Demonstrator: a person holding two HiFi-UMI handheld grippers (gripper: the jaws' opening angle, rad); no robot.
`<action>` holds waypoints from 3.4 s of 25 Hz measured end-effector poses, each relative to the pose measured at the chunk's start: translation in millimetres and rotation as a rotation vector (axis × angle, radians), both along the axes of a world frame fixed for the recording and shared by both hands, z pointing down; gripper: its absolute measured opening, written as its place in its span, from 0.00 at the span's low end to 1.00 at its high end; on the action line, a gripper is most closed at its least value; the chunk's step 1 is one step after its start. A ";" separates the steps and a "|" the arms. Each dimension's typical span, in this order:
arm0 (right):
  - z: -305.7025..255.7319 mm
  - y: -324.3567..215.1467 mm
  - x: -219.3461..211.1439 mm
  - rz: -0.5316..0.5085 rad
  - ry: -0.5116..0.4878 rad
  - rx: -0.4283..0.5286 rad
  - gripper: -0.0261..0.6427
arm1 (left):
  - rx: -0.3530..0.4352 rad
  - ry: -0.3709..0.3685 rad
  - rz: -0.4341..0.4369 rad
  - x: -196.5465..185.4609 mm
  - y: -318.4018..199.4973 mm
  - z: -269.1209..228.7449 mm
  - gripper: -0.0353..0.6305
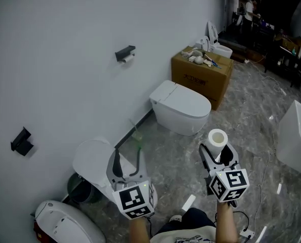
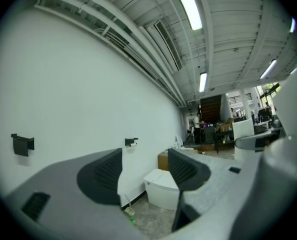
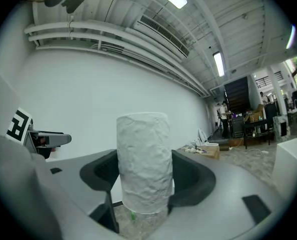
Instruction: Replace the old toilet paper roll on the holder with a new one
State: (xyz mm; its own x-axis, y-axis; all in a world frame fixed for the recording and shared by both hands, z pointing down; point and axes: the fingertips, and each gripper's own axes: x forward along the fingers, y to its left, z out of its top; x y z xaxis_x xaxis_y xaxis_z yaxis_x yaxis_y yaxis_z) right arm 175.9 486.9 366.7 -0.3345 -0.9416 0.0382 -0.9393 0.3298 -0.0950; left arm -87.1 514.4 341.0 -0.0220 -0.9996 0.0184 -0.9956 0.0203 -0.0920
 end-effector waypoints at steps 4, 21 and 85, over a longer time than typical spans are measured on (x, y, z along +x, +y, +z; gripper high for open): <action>3.4 -10.1 -0.1 0.003 0.001 -0.007 0.51 | -0.007 0.006 -0.004 -3.1 -11.3 3.9 0.46; 6.2 -180.4 18.6 -0.089 0.026 0.020 0.50 | -0.034 -0.025 -0.094 17.0 -153.4 17.2 0.46; -9.8 -796.6 -125.6 -0.338 -0.035 0.007 0.50 | -0.054 -0.068 -0.324 -104.5 -721.9 10.8 0.46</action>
State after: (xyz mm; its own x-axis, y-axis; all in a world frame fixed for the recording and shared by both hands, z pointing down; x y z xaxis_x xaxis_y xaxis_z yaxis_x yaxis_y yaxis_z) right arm 50.3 -309.7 356.9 -0.6286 -0.7776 0.0151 -0.7730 0.6226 -0.1215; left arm -191.6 -207.5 351.8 -0.3413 -0.9381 0.0592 -0.9298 0.3278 -0.1676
